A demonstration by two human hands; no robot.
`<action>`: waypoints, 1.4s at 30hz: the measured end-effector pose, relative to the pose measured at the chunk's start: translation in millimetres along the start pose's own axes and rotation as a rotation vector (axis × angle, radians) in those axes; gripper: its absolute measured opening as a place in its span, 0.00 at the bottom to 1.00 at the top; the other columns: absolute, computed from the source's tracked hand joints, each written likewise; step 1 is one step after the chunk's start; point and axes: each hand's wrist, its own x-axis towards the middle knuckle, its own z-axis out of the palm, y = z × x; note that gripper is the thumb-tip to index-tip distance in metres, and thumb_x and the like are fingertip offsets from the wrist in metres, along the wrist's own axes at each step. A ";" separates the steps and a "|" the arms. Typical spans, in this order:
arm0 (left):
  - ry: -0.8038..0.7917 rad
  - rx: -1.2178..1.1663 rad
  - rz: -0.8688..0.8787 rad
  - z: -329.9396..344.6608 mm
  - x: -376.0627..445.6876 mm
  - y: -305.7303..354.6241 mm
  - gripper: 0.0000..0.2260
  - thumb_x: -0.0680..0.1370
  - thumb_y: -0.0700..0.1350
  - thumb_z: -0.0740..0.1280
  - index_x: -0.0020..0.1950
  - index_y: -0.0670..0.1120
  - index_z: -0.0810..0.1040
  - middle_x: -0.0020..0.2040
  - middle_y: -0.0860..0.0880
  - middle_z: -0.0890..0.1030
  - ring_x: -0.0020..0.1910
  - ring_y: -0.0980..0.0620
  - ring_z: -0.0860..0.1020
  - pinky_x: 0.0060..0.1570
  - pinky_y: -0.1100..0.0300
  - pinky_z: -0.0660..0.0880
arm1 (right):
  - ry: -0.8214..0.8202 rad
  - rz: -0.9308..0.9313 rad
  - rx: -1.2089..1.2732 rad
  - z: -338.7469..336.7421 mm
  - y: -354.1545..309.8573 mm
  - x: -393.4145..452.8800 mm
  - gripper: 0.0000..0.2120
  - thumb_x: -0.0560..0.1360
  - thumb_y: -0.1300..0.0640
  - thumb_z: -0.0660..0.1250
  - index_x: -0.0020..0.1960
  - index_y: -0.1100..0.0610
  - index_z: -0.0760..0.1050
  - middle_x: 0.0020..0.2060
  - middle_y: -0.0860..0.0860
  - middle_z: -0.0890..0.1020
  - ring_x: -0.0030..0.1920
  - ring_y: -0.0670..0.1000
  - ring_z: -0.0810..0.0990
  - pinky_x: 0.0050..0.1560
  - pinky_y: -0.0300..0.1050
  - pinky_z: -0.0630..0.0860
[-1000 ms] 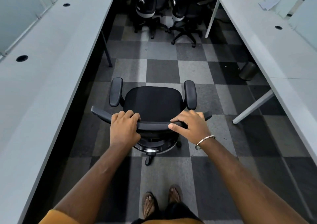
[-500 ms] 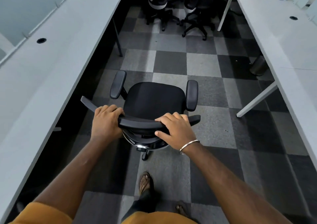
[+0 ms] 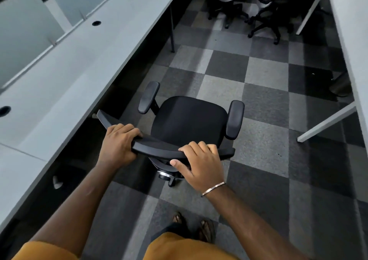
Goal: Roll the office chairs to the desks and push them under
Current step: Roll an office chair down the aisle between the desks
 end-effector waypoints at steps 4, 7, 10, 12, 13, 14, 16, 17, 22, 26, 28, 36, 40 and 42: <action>-0.033 -0.014 -0.068 -3.0 -45.0 20.3 0.19 0.62 0.43 0.74 0.51 0.54 0.78 0.47 0.56 0.76 0.48 0.48 0.75 0.53 0.51 0.68 | 0.153 0.020 -0.019 2.1 -8.6 -23.4 0.17 0.83 0.39 0.62 0.43 0.49 0.77 0.37 0.44 0.76 0.39 0.50 0.73 0.44 0.49 0.67; -0.007 -0.072 -0.114 -3.1 -75.8 40.1 0.20 0.62 0.42 0.73 0.51 0.54 0.78 0.46 0.57 0.76 0.47 0.50 0.74 0.54 0.53 0.68 | 0.228 0.011 -0.056 -0.4 -4.7 -34.9 0.17 0.83 0.45 0.63 0.39 0.51 0.75 0.34 0.46 0.73 0.36 0.52 0.73 0.41 0.52 0.67; 0.031 -0.114 -0.134 -5.3 -95.5 58.9 0.16 0.64 0.42 0.71 0.51 0.53 0.79 0.45 0.56 0.76 0.46 0.49 0.74 0.53 0.53 0.69 | 0.282 -0.029 -0.077 -9.2 8.7 -39.3 0.18 0.83 0.48 0.61 0.36 0.51 0.72 0.32 0.47 0.72 0.34 0.54 0.72 0.41 0.54 0.67; 0.056 -0.119 -0.141 -4.5 -111.9 68.3 0.14 0.66 0.42 0.70 0.51 0.52 0.79 0.45 0.55 0.76 0.45 0.48 0.74 0.51 0.52 0.69 | 0.274 -0.061 -0.066 -11.3 12.9 -40.8 0.18 0.82 0.49 0.59 0.35 0.52 0.71 0.31 0.48 0.71 0.33 0.55 0.71 0.40 0.54 0.67; 0.067 -0.121 -0.144 -3.6 -120.0 72.8 0.13 0.67 0.42 0.69 0.51 0.52 0.79 0.45 0.55 0.76 0.44 0.48 0.74 0.51 0.52 0.69 | 0.274 -0.073 -0.061 -10.7 14.1 -42.7 0.18 0.82 0.50 0.59 0.34 0.53 0.71 0.31 0.49 0.71 0.33 0.55 0.71 0.40 0.54 0.66; 0.077 -0.125 -0.149 -3.1 -125.8 78.4 0.12 0.68 0.42 0.67 0.51 0.52 0.79 0.45 0.54 0.75 0.44 0.48 0.73 0.50 0.52 0.69 | 0.276 -0.079 -0.058 -10.7 17.1 -43.7 0.18 0.81 0.51 0.58 0.34 0.53 0.71 0.31 0.49 0.71 0.32 0.55 0.71 0.41 0.54 0.66; 0.073 -0.126 -0.165 -1.2 -134.3 89.7 0.10 0.70 0.42 0.67 0.50 0.51 0.79 0.44 0.54 0.75 0.43 0.48 0.73 0.49 0.52 0.69 | 0.272 -0.099 -0.051 -11.0 26.0 -42.3 0.18 0.81 0.52 0.56 0.34 0.54 0.71 0.30 0.49 0.71 0.32 0.56 0.70 0.41 0.54 0.65; 0.064 -0.124 -0.175 0.0 -137.1 94.2 0.10 0.70 0.43 0.68 0.50 0.51 0.79 0.44 0.53 0.75 0.43 0.48 0.73 0.49 0.52 0.68 | 0.273 -0.111 -0.043 -10.9 30.3 -40.1 0.18 0.80 0.52 0.56 0.33 0.54 0.72 0.30 0.49 0.72 0.32 0.56 0.70 0.41 0.54 0.65; 0.043 -0.125 -0.251 0.5 -149.8 109.1 0.11 0.69 0.44 0.73 0.49 0.51 0.78 0.44 0.54 0.75 0.43 0.49 0.73 0.49 0.53 0.67 | 0.254 -0.166 -0.007 -10.0 40.5 -30.6 0.18 0.80 0.52 0.55 0.34 0.54 0.72 0.30 0.49 0.71 0.32 0.56 0.69 0.40 0.55 0.65; 0.080 -0.086 -0.378 0.3 -155.6 127.9 0.13 0.66 0.42 0.73 0.48 0.51 0.78 0.43 0.54 0.75 0.42 0.48 0.73 0.49 0.52 0.68 | 0.213 -0.232 0.038 -11.2 43.5 -25.0 0.17 0.81 0.52 0.57 0.34 0.53 0.71 0.31 0.49 0.70 0.33 0.55 0.69 0.41 0.55 0.66; 0.100 -0.042 -0.436 1.0 -159.4 136.5 0.13 0.65 0.41 0.74 0.47 0.50 0.78 0.42 0.53 0.75 0.42 0.47 0.73 0.49 0.51 0.69 | 0.190 -0.271 0.076 -12.6 44.5 -27.7 0.17 0.81 0.52 0.58 0.35 0.53 0.70 0.32 0.49 0.70 0.34 0.55 0.69 0.42 0.54 0.66; 0.139 0.038 -0.542 1.7 -184.9 151.0 0.10 0.67 0.41 0.73 0.45 0.50 0.77 0.40 0.54 0.75 0.40 0.47 0.72 0.48 0.52 0.68 | 0.054 -0.291 0.173 -20.2 34.4 -38.9 0.15 0.81 0.52 0.63 0.36 0.51 0.68 0.33 0.46 0.69 0.36 0.51 0.68 0.45 0.51 0.66; 0.151 0.039 -0.537 1.9 -208.9 149.4 0.10 0.67 0.41 0.75 0.44 0.50 0.77 0.40 0.54 0.75 0.41 0.47 0.73 0.48 0.52 0.67 | 0.038 -0.288 0.145 -21.4 17.2 -50.1 0.16 0.81 0.52 0.64 0.35 0.51 0.67 0.32 0.47 0.69 0.35 0.52 0.69 0.43 0.51 0.66; 0.160 0.039 -0.525 -0.4 -226.2 144.5 0.10 0.67 0.41 0.75 0.44 0.50 0.76 0.39 0.54 0.75 0.40 0.47 0.73 0.48 0.53 0.67 | 0.044 -0.301 0.128 -21.6 3.9 -61.4 0.16 0.81 0.52 0.64 0.35 0.50 0.67 0.31 0.48 0.69 0.35 0.52 0.69 0.43 0.51 0.65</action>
